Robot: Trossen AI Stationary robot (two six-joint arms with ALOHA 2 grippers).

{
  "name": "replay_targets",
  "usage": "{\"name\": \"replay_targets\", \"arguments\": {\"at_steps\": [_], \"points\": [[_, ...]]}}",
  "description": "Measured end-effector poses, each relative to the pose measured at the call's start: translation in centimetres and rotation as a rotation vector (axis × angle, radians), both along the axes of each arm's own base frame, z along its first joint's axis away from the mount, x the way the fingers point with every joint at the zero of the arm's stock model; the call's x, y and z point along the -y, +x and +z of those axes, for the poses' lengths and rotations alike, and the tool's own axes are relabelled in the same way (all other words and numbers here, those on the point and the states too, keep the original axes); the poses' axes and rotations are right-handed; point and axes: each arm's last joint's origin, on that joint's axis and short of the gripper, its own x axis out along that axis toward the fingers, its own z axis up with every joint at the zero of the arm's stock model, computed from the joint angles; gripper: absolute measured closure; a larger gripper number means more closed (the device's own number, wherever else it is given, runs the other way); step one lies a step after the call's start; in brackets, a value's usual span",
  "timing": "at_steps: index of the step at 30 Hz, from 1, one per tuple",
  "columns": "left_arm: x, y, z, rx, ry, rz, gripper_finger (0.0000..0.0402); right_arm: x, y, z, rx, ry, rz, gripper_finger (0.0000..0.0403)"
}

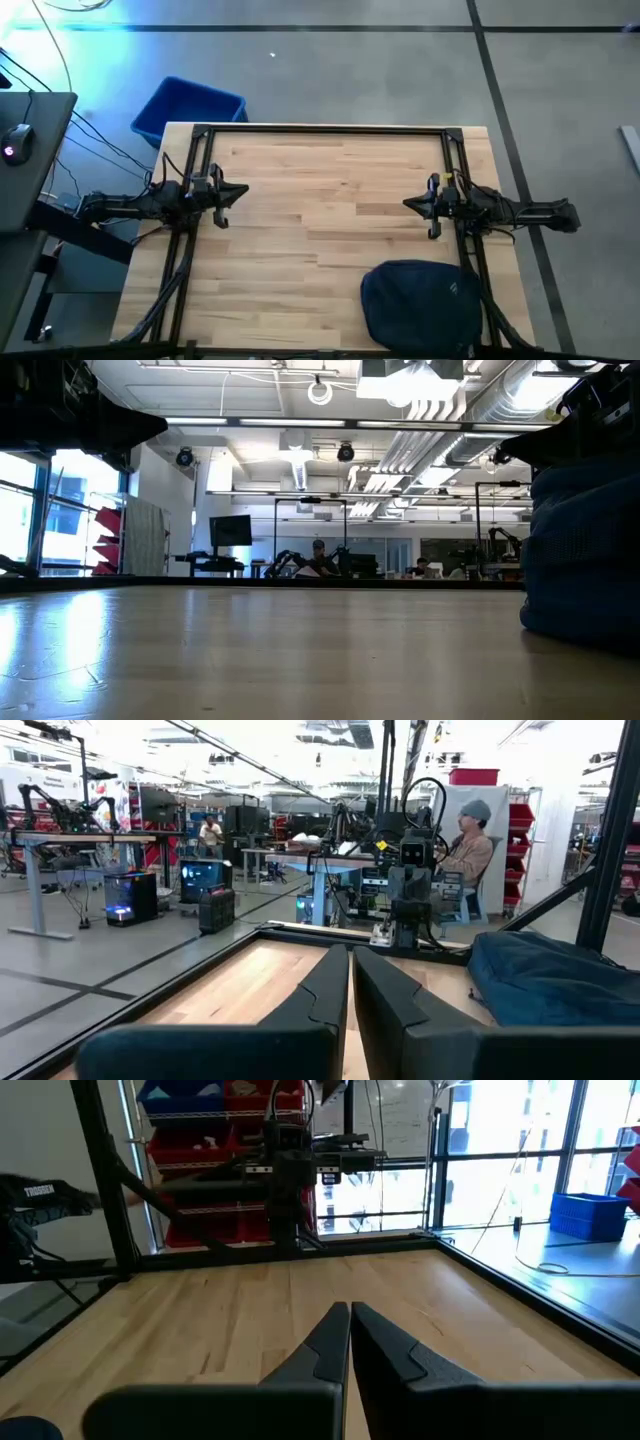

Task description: Unpack backpack

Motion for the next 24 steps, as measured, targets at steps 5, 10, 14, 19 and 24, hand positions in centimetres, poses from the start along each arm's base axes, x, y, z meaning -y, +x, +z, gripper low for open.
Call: {"name": "replay_targets", "arguments": {"at_steps": [5,10,14,19,24], "points": [[0.0,0.0,0.0,0.000,0.000,0.000,0.0402,0.0,0.0,0.0,0.000,0.000,0.000,0.0402],[0.0,0.0,0.0,0.000,0.000,0.000,0.0402,0.0,0.0,0.0,0.000,0.000,0.000,0.0402],[0.0,0.0,0.0,0.000,0.000,0.000,0.0402,0.0,0.0,0.0,0.000,0.000,0.000,0.0402],[0.0,0.0,0.0,0.000,0.000,0.000,0.0402,0.0,0.0,0.0,0.000,-0.004,0.000,0.0402],[0.0,0.0,0.0,0.000,0.000,-0.001,0.0402,0.0,-0.1,1.4,0.153,0.116,0.002,0.0402]]}}
